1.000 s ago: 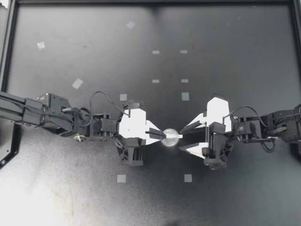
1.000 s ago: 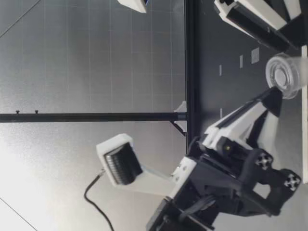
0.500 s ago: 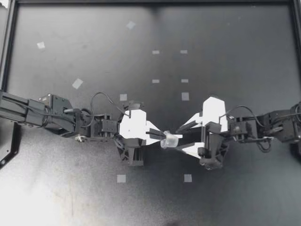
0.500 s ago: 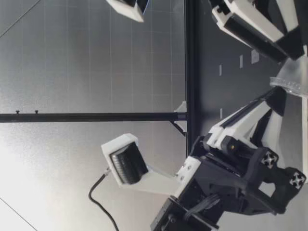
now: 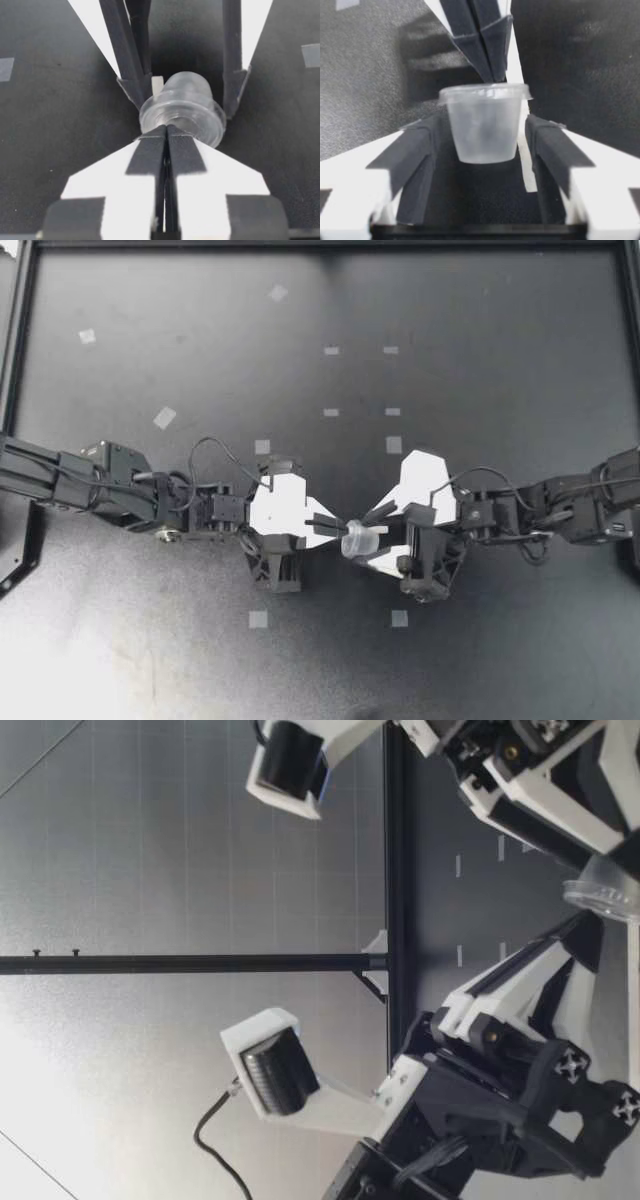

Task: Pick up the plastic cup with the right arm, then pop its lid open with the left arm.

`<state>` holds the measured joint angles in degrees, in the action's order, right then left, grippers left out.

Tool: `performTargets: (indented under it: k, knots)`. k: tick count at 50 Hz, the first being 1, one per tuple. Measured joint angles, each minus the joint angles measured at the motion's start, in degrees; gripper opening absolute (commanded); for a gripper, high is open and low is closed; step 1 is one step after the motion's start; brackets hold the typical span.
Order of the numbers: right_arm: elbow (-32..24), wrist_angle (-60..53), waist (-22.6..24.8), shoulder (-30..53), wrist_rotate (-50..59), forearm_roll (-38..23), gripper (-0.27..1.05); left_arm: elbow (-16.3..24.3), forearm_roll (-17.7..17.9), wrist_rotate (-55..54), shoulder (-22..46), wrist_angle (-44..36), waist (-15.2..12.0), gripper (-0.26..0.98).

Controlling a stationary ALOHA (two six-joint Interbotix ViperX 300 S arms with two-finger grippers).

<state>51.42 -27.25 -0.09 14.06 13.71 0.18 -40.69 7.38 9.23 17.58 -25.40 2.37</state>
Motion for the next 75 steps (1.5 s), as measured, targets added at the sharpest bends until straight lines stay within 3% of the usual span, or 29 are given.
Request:
performTargets:
  k: [21,29,34,41,47,51,59,75]
  knots:
    - [-0.6,1.7,-0.3,0.3,-0.1,-0.5,0.2,-1.6,0.4,-2.6,-3.3,0.1,0.0,0.03]
    - [1.5,-5.1,-0.2,-0.9,-0.4,-0.9,0.19,-4.4,5.7,-12.7,-6.2,-3.8,-0.1,0.04]
    - [4.8,-16.2,-0.3,-2.7,-0.5,-1.0,0.18,-6.8,7.7,-24.8,-6.9,-9.9,-0.1,0.09]
    - [10.5,-33.8,-1.3,-3.6,-0.7,-1.0,0.18,-10.1,5.3,-45.3,-6.9,-19.8,-0.1,0.31]
    - [12.9,-44.5,-1.8,-3.2,-3.6,-1.0,0.18,-10.9,1.6,-61.8,-6.9,-28.7,-0.1,0.69]
    - [13.0,-48.3,-1.8,-2.4,-6.5,-1.0,0.18,-10.8,0.7,-69.6,-6.9,-31.3,0.0,0.83]
    - [11.5,-51.1,-1.8,-1.3,-10.5,-1.1,0.18,-9.9,0.5,-76.8,-6.9,-31.9,-0.1,0.75]
    - [8.4,-51.0,-1.8,2.2,-12.0,-1.1,0.18,-8.3,-1.1,-80.9,-7.6,-32.6,0.2,0.75]
